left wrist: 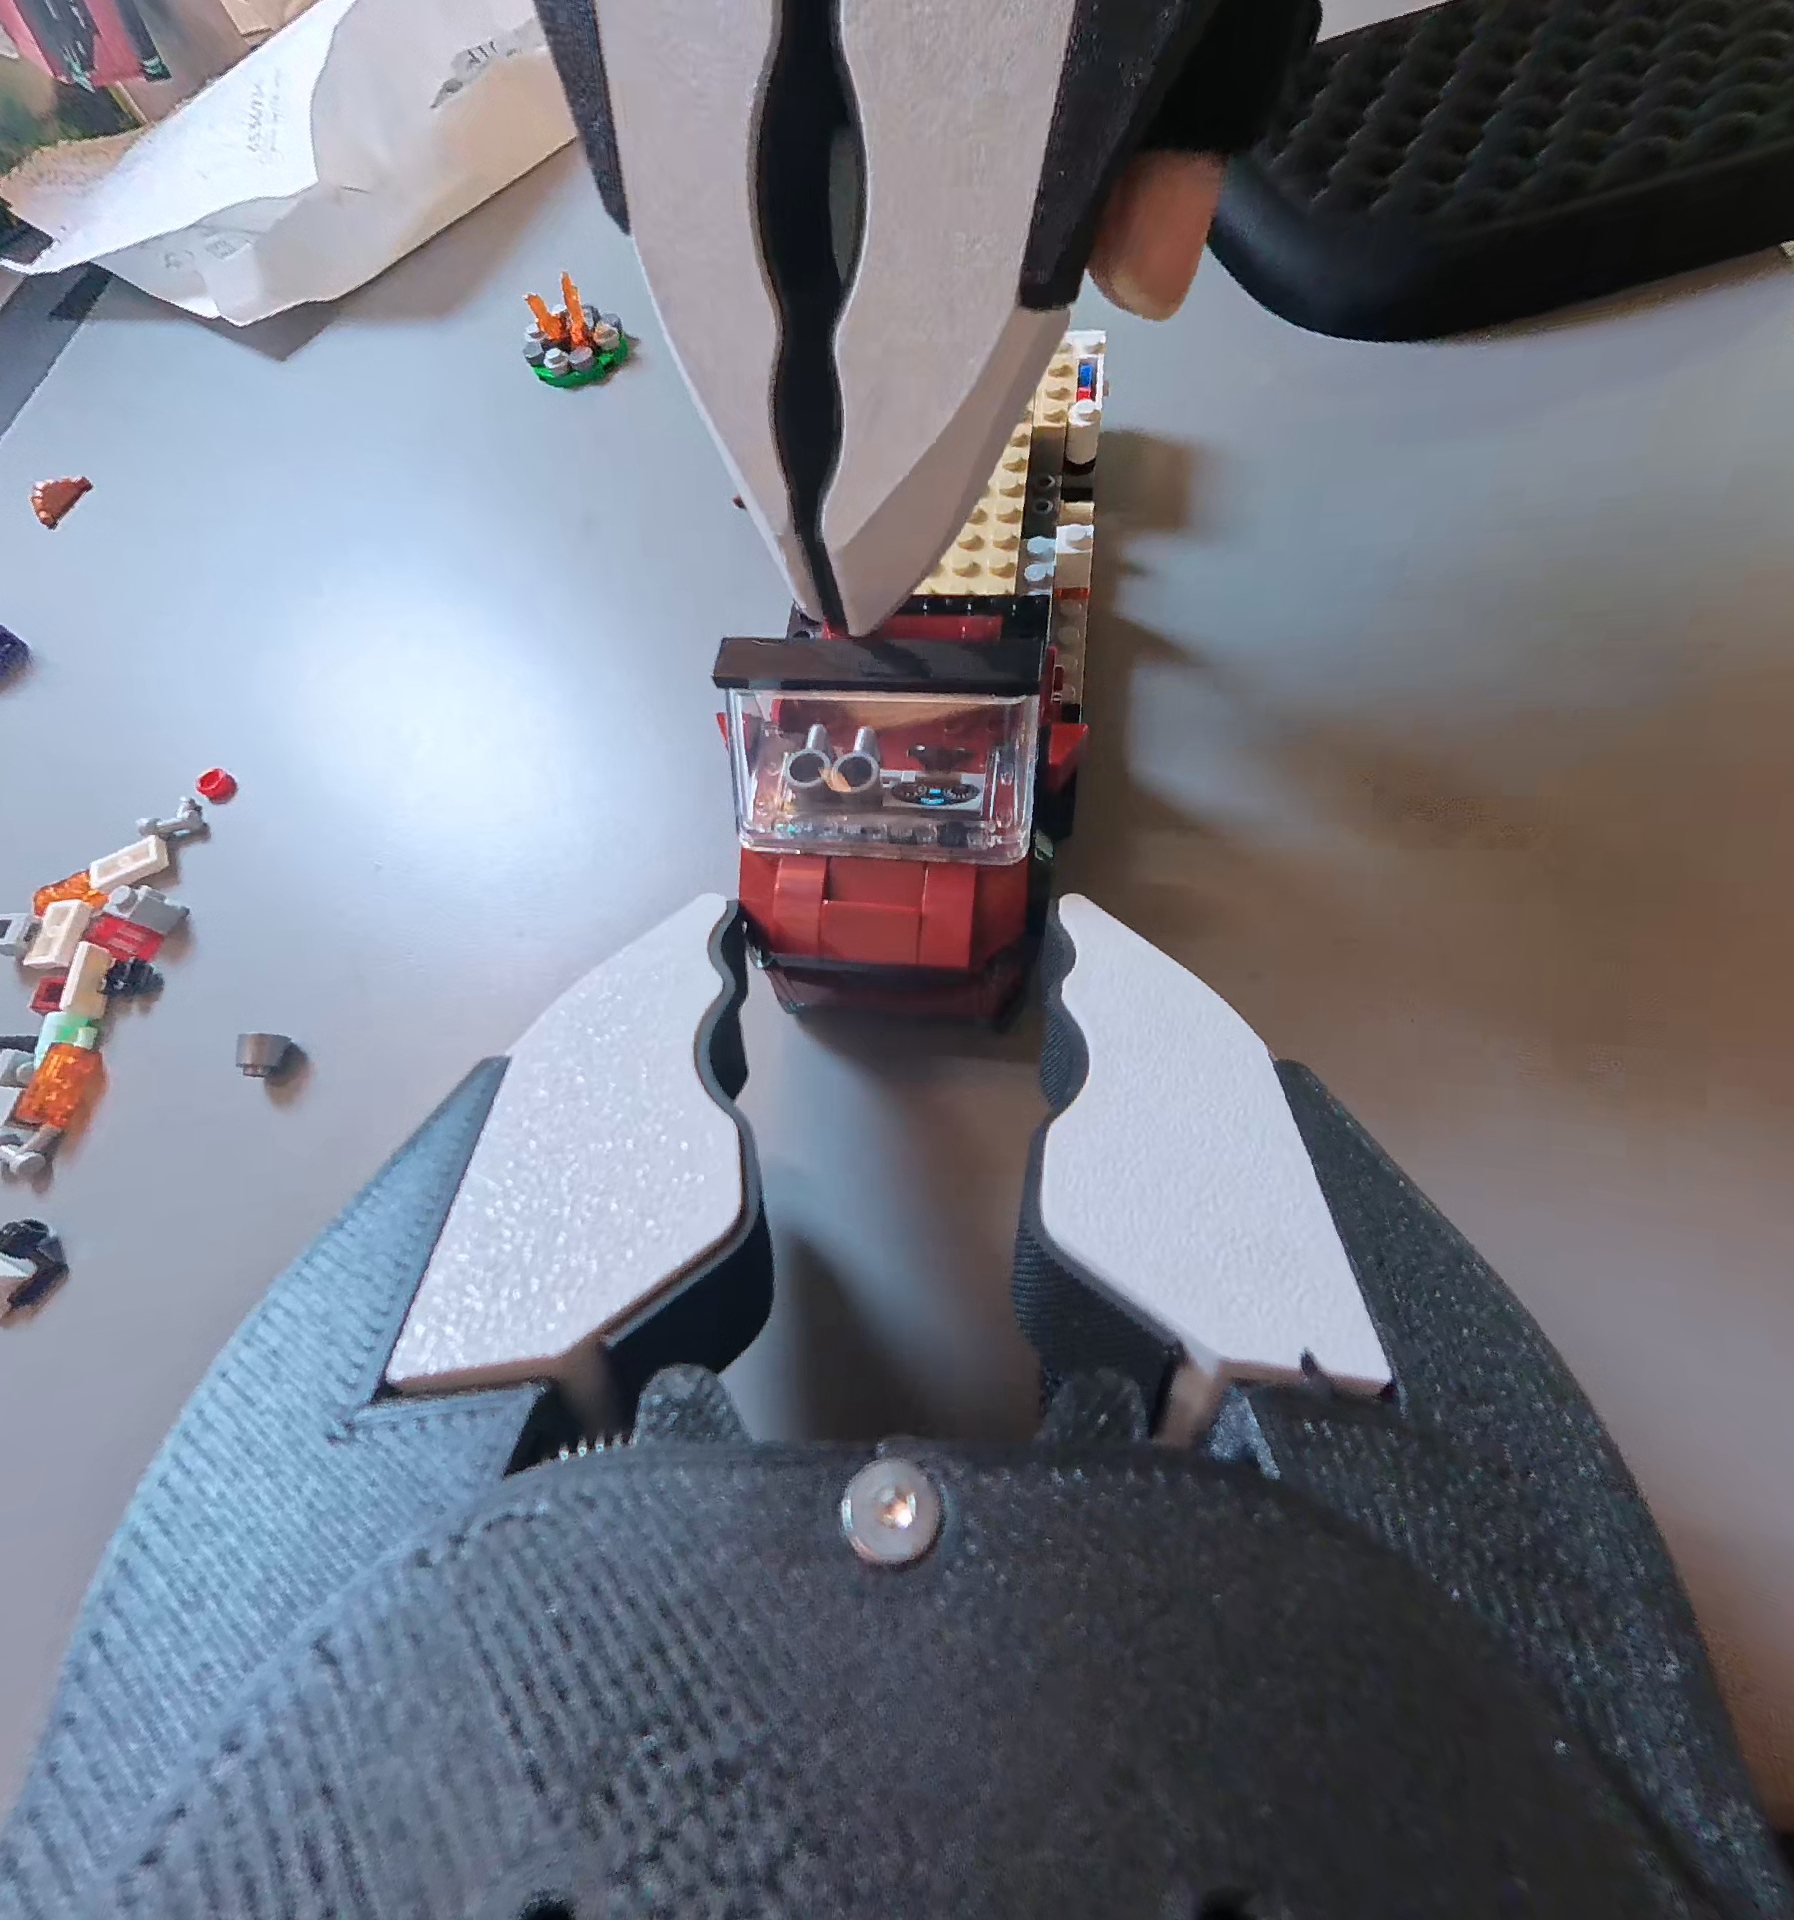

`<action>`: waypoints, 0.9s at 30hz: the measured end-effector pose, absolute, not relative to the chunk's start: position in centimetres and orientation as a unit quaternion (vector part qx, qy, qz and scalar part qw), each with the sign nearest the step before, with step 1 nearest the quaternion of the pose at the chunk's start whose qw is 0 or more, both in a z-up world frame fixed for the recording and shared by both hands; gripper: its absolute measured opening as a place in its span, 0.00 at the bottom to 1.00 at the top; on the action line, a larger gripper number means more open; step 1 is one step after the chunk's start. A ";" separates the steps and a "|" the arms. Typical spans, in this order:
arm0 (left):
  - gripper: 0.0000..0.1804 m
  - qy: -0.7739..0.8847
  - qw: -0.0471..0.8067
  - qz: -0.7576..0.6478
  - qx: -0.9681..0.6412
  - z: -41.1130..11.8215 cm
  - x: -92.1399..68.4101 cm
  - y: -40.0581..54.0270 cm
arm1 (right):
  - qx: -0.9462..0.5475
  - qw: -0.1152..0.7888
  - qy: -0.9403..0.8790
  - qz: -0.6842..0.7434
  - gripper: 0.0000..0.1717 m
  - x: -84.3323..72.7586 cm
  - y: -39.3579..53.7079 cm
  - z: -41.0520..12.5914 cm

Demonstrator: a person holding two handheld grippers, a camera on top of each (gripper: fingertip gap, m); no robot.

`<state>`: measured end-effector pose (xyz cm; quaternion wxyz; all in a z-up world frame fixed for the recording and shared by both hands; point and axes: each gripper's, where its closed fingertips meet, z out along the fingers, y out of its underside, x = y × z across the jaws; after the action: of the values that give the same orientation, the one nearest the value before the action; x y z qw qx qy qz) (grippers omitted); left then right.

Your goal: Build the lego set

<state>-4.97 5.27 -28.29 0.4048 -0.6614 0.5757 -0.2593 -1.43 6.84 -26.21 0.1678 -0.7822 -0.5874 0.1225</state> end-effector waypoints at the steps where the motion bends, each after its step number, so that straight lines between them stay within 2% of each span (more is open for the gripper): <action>1: 0.30 0.576 0.405 -0.259 -0.661 -28.3 -5.0 5.3 | -0.780 0.156 -0.595 0.112 0.01 -1.4 6.8 -26.2; 10: 0.30 0.577 0.406 -0.258 -0.661 -28.3 -5.0 5.2 | -0.772 0.083 -0.626 0.075 0.01 -1.4 6.8 -26.4; 17: 0.30 0.573 0.405 -0.258 -0.664 -28.3 -4.9 5.2 | -0.773 0.174 -0.598 0.122 0.02 -1.3 6.2 -25.6; 27: 0.30 0.574 0.407 -0.256 -0.662 -28.3 -4.9 5.2 | -0.775 0.128 -0.607 0.122 0.02 -1.5 4.5 -26.3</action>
<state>-4.87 5.18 -28.26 0.4073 -0.6624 0.5744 -0.2558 -1.46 4.49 -26.32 0.1281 -0.7748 -0.6069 0.1222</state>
